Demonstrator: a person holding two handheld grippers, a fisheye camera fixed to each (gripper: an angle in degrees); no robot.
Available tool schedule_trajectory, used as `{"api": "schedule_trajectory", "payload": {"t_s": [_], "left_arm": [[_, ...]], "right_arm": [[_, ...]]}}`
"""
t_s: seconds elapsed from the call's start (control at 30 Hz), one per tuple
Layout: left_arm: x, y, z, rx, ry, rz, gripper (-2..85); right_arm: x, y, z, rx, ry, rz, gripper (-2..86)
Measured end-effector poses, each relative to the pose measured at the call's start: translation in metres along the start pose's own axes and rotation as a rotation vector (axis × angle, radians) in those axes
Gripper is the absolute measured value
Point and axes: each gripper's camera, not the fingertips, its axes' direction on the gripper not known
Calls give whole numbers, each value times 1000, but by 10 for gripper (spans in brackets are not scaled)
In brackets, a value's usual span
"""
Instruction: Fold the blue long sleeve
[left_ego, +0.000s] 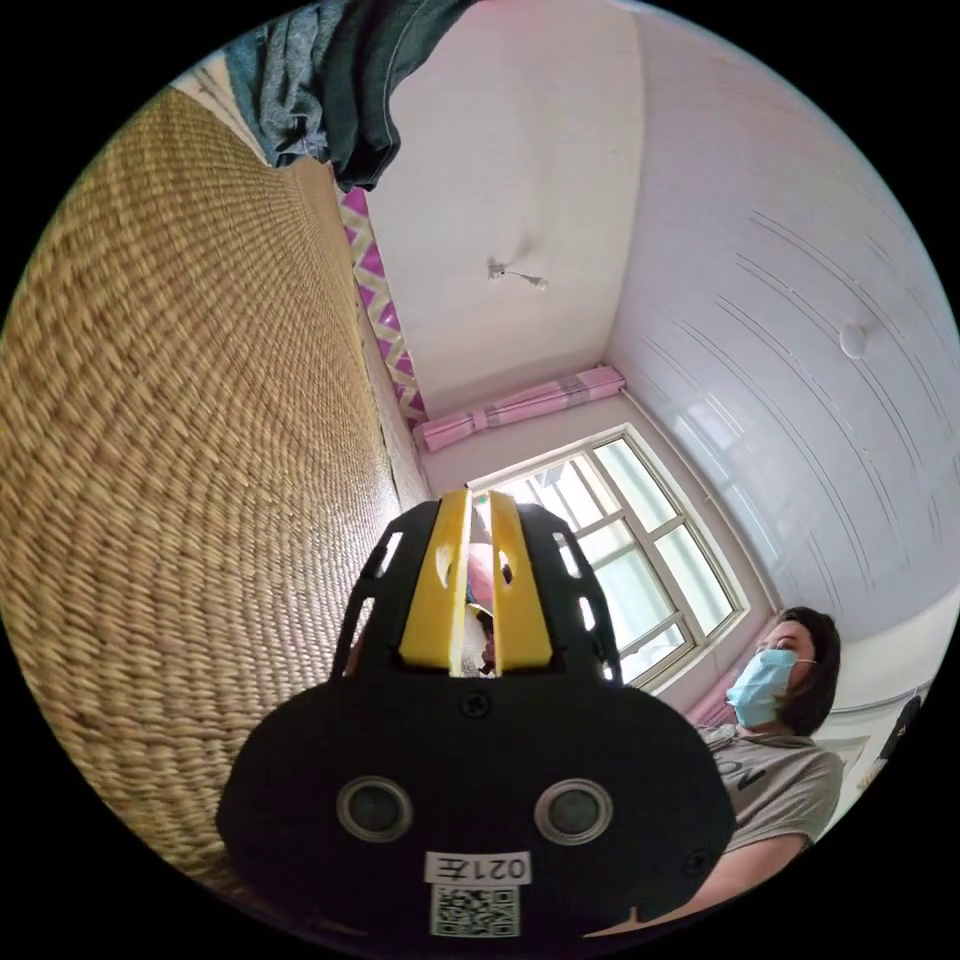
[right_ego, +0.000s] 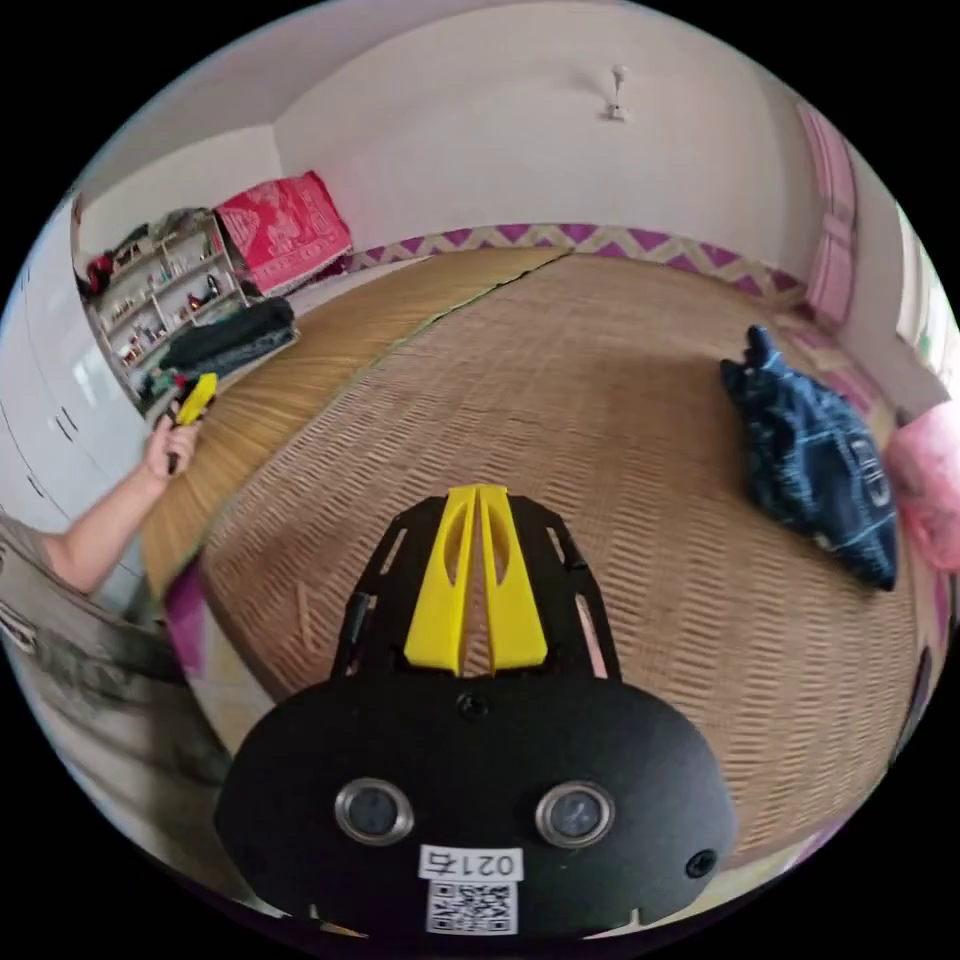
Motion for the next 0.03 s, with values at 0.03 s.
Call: {"api": "schedule_trajectory", "payload": {"t_s": [0.03], "left_arm": [[-6, -5, 3, -15, -33, -48, 60]], "right_arm": [[2, -1, 4, 20, -82, 34, -8]]}}
